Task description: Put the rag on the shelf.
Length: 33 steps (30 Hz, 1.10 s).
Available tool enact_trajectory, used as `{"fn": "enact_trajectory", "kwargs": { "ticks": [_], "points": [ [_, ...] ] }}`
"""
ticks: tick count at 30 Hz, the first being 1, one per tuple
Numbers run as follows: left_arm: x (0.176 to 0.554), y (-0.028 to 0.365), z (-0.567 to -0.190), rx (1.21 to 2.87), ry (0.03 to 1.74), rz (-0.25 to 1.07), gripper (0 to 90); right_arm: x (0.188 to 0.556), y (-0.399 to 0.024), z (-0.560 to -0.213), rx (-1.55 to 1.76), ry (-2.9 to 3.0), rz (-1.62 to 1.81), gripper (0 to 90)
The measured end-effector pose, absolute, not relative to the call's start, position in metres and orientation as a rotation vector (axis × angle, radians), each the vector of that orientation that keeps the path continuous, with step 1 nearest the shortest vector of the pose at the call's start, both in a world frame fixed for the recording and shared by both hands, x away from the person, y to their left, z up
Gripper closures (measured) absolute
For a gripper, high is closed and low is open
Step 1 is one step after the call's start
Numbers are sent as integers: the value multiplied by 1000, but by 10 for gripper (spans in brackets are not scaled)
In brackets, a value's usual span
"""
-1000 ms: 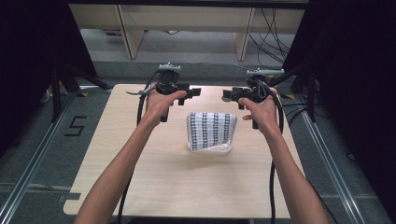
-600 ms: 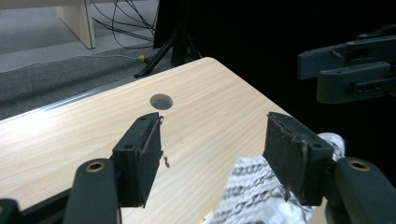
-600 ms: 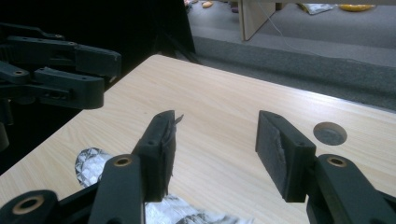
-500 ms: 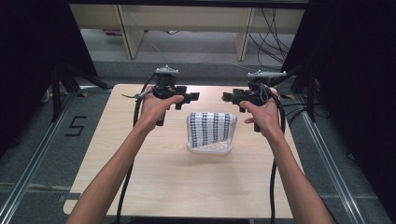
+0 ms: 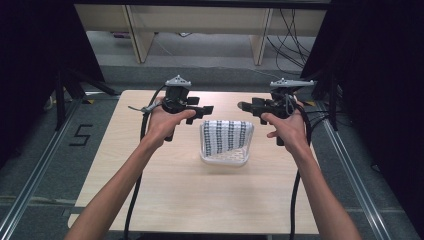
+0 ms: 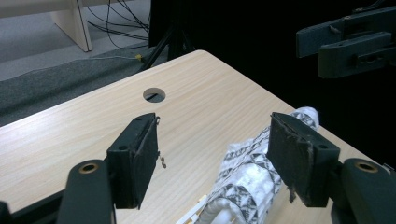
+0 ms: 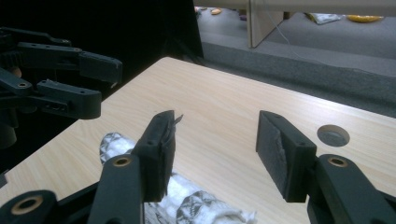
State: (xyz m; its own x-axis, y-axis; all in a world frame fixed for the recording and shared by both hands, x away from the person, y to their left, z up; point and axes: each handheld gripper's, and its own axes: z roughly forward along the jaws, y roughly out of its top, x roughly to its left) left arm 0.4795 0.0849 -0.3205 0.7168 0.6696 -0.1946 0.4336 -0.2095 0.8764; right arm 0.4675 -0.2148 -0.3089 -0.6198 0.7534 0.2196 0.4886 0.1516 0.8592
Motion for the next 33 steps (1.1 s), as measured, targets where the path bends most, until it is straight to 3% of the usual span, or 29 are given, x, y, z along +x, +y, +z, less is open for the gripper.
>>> {"fn": "enact_trajectory", "kwargs": {
  "ticks": [33],
  "points": [
    [411,105,-334,1866,756,224,273,418,-210,-312,1091,2211,1504,440]
  ]
}}
